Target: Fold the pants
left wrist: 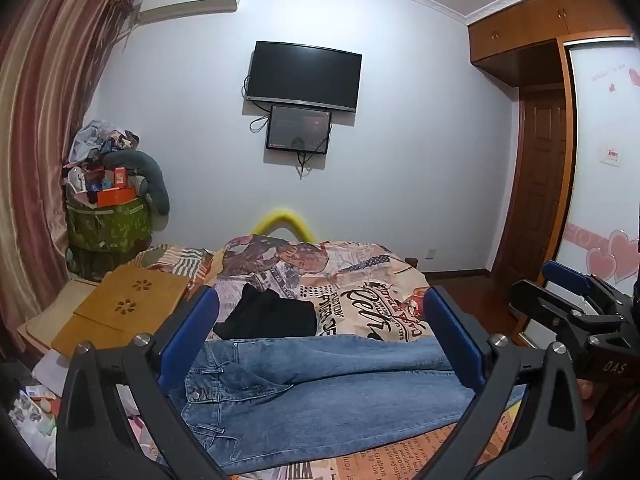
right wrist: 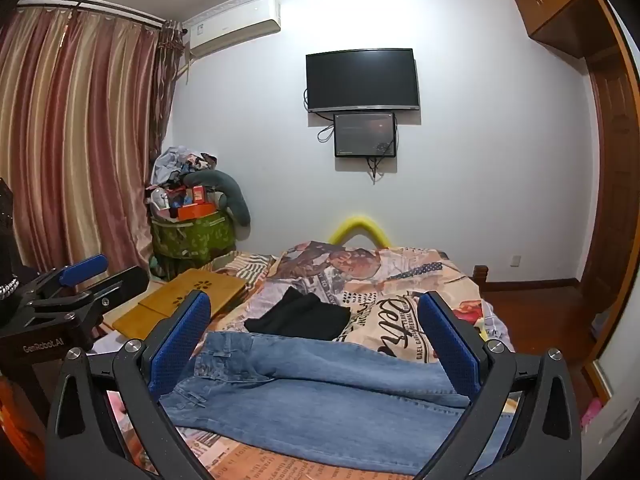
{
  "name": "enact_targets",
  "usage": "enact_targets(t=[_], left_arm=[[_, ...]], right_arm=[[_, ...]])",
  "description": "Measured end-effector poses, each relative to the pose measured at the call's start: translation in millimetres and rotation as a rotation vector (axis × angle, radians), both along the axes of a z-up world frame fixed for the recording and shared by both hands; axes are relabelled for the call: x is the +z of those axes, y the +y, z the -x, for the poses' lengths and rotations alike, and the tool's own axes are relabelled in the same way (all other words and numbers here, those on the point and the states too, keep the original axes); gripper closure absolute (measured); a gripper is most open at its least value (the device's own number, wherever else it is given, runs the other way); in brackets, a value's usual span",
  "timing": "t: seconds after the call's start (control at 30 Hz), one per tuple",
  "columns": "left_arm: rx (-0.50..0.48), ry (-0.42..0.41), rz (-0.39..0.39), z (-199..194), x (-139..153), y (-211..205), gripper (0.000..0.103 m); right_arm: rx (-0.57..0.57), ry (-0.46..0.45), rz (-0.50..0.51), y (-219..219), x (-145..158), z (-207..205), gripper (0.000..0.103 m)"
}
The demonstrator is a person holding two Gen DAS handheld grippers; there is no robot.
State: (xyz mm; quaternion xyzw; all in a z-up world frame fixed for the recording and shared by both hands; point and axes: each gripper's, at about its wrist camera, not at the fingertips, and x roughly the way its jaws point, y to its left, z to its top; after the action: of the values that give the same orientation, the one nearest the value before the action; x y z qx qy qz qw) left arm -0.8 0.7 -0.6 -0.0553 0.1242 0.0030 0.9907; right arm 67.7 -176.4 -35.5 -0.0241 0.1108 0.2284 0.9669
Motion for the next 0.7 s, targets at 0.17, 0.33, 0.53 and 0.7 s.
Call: enact_targets(t=[0.17,0.33,0.53,0.7], left_arm=[[0.028,0.056,-0.013,-27.8,-9.3,-4.7,0.0],[0.033,0.003,0.005,-9.5,-5.7,4.0,0.0],[0.032,0.005,0.012,-9.3,-8.2,3.5,0.0],[0.024,0.001,0.013,-7.1,-8.2,4.9,0.0]], right_arm=[[0.0,0.001,0.0,0.5,-0.1,0.4,0.0],[-0.002,-0.002,0.002,1.2,-0.9,1.2,0.0],[-0.003,-0.004,0.002,0.5,-0.7,1.3,0.0],[-0.006,-0.005,-0.001,-0.6,2.4,1.0,0.0]])
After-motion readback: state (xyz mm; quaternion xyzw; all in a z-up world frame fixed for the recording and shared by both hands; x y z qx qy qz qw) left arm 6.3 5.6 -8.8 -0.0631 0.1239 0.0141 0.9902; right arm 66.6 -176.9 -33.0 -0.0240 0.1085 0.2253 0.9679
